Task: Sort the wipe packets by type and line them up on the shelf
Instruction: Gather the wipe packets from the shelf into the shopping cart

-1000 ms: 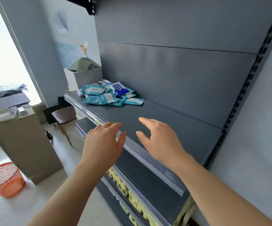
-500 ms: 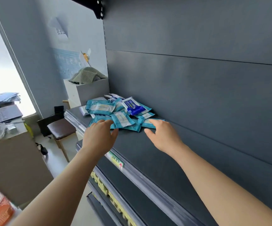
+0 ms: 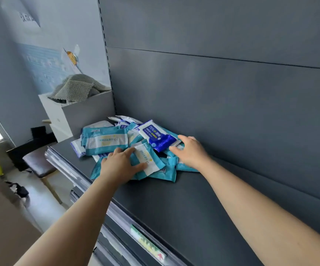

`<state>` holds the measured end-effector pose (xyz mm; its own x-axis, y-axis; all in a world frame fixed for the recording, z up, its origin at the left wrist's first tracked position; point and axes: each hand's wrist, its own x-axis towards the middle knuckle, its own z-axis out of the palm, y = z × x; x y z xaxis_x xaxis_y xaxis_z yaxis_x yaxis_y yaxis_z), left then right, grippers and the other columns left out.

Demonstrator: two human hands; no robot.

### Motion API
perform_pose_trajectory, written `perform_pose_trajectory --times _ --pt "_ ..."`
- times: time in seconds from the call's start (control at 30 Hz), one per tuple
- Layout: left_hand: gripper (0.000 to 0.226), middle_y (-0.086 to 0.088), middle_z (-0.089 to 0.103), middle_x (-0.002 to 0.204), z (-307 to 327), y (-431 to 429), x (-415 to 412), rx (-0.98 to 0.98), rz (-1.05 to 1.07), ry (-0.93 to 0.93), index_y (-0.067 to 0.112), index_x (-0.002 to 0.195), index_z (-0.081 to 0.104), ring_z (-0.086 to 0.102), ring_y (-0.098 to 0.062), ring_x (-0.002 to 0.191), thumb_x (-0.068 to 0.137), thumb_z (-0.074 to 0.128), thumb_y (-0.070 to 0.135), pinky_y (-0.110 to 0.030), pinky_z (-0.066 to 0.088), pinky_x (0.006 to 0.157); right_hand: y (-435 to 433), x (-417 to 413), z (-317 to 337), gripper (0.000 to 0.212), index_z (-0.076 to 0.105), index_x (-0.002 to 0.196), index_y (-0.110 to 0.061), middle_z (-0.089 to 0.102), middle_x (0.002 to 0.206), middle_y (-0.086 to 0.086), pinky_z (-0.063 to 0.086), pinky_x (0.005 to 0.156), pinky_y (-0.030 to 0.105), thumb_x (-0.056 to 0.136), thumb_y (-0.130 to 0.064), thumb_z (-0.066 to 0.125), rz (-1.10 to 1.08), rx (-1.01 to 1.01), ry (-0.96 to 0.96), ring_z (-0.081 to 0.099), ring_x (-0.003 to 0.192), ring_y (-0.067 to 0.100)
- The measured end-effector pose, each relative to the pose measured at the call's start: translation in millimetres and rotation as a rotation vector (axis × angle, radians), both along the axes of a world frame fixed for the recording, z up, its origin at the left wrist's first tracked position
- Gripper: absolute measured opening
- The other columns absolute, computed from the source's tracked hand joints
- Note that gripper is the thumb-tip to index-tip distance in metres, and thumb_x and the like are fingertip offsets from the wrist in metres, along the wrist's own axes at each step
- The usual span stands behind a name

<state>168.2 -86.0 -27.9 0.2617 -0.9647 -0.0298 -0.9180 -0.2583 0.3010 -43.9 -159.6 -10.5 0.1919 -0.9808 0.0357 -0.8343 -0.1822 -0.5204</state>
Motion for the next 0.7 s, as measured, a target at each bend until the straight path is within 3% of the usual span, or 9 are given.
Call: perform_pose_trajectory --times 0.13,0.2,0.33,0.43,0.6,0.7 --pt "0.08 -0.002 0.041 0.136 -6.6 -10.1 12.6 -0.064 -0.061 0.067 0.039 0.14 0.04 0.04 -0.027 0.126 0.071 0.058 0.076 -0.041 0.037 0.105 -30.0 27.9 0.1 0.081 0.034 0.143 -0.012 0.044 0.141 0.015 0.038 0.105 0.043 0.081 -0.058 0.061 -0.075 0.077 0.028 0.043 0.129 0.032" --pt "0.08 -0.001 0.04 0.136 -8.8 -12.2 17.1 -0.081 -0.089 0.076 0.038 0.14 0.041 0.039 -0.025 0.126 0.071 0.059 0.075 -0.04 0.035 0.106 -40.5 38.3 -2.3 0.085 0.038 0.139 -0.011 0.045 0.139 0.015 0.04 0.103 0.041 0.076 -0.062 0.064 -0.144 0.092 0.079 0.044 0.127 0.033" --pt "0.08 0.0 0.04 0.133 -10.8 -15.0 23.9 -0.097 -0.14 0.105 0.037 0.14 0.041 0.038 -0.023 0.126 0.072 0.061 0.072 -0.037 0.034 0.106 -54.6 45.3 -4.6 0.06 0.062 0.099 -0.013 0.066 0.11 0.008 0.051 0.089 0.038 0.064 -0.059 0.075 -0.195 0.134 0.002 0.062 0.099 0.028" --pt "0.08 -0.001 0.04 0.133 -10.8 -16.8 28.8 -0.109 -0.172 0.143 0.036 0.141 0.041 0.039 -0.023 0.127 0.072 0.065 0.069 -0.036 0.034 0.107 -52.3 42.4 9.2 0.041 0.056 0.079 -0.015 0.066 0.094 0.004 0.05 0.084 0.036 0.069 -0.049 0.077 -0.196 0.079 -0.021 0.063 0.091 0.028" --pt "0.079 -0.001 0.035 0.14 -9.7 -14.6 34.2 -0.144 -0.22 0.21 0.031 0.141 0.044 0.038 -0.022 0.13 0.073 0.069 0.062 -0.035 0.035 0.108 -23.0 24.1 41.6 0.024 0.062 0.076 -0.006 0.069 0.083 0.008 0.044 0.059 0.028 0.079 -0.027 0.073 -0.258 -0.064 -0.209 0.062 0.074 0.023" --pt "0.076 -0.003 0.032 0.141 -9.4 -11.5 35.1 -0.166 -0.22 0.244 0.029 0.137 0.049 0.04 -0.022 0.129 0.071 0.072 0.06 -0.035 0.038 0.107 -2.1 5.0 49.7 0.027 0.067 0.089 -0.001 0.072 0.089 0.01 0.052 0.066 0.032 0.078 -0.025 0.074 -0.325 -0.072 -0.421 0.066 0.077 0.021"
